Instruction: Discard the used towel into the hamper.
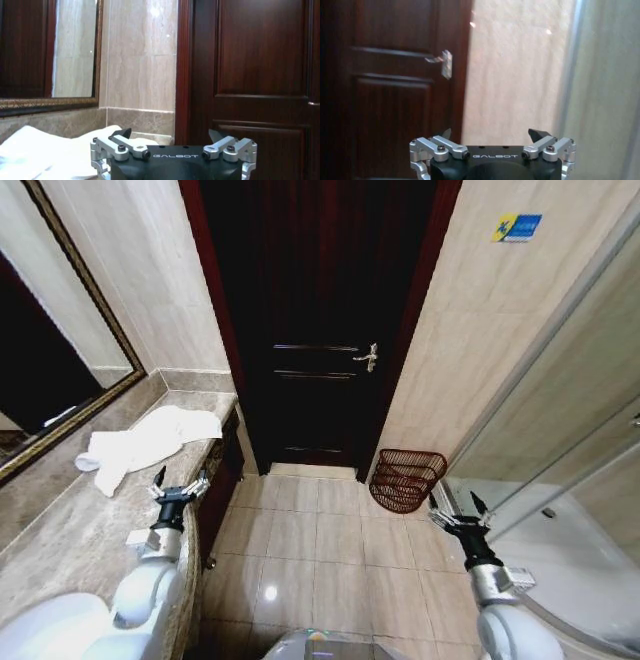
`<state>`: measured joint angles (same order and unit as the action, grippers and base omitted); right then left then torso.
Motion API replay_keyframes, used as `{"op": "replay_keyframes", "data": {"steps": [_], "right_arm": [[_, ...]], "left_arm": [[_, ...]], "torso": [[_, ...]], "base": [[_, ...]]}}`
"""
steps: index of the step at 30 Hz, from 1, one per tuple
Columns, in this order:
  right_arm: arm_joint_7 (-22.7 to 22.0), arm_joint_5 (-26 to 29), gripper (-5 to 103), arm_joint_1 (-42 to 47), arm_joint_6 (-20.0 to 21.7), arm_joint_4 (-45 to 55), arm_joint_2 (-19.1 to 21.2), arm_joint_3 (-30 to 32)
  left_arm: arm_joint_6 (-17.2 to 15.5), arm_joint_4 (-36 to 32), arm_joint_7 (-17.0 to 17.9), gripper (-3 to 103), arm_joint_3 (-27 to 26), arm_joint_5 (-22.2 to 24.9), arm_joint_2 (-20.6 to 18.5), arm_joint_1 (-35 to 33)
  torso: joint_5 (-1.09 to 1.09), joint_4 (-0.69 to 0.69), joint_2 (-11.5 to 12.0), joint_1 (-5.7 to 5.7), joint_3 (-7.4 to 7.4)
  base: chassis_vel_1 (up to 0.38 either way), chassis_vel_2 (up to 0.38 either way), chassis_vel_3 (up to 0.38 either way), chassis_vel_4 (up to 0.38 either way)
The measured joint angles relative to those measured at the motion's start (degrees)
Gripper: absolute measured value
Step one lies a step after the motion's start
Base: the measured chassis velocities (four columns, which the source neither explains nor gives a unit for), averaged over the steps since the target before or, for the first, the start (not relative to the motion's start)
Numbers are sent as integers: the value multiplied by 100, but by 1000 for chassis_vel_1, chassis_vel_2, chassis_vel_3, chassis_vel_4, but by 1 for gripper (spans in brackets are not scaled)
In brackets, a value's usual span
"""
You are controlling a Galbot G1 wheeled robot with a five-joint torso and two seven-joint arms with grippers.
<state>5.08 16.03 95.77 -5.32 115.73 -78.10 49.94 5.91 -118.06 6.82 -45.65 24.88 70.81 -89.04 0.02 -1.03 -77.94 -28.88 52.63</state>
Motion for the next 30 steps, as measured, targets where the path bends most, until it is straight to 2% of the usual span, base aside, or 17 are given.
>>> {"op": "replay_keyframes", "data": {"steps": [2, 7, 9, 11, 15, 16, 24, 30], "right_arm": [[48, 210, 100, -121, 51, -57, -37, 137], [69, 222, 100, -208, 46, -52, -121, 140], [201, 145, 100, -236, 34, 13, -203, 99], [319, 73, 100, -218, 67, 282, -367, -15], [396, 15, 100, -196, 341, 700, -537, -178], [401, -63, 100, -256, 647, 928, -579, -258], [217, -139, 100, -300, 1267, 1246, -409, -225], [223, -144, 100, -218, 1298, 1358, -461, -231]], "left_arm": [[-65, -68, 10, 100, -30, 102, -40, -95], [-190, -150, -18, 100, -21, 125, -104, -229], [-491, -295, -60, 100, 20, 127, -118, -357], [-709, -487, -268, 100, 91, 105, -79, -473], [-688, -517, -481, 100, 175, 46, -22, -403], [-633, -439, -583, 100, 194, 48, -33, -248], [-588, -487, -671, 100, 200, 55, -28, -241], [-591, -674, -648, 100, 201, 19, 101, -345]], "torso": [[-2, -1, -1, 1, -1], [-1, -2, 0, 0, -1], [-2, -2, 0, 0, -1], [0, -2, 0, 0, -1], [-2, -2, -1, 1, -1], [-3, 0, 0, 1, -1], [-2, -1, 0, 0, -1], [-2, -1, 0, 1, -1]], "base": [[0, 0, 0, 0], [0, 0, 0, 0], [0, 0, 0, 0], [0, 0, 0, 0], [0, 0, 0, 0], [0, 0, 0, 0], [0, 0, 0, 0], [0, 0, 0, 0]]}}
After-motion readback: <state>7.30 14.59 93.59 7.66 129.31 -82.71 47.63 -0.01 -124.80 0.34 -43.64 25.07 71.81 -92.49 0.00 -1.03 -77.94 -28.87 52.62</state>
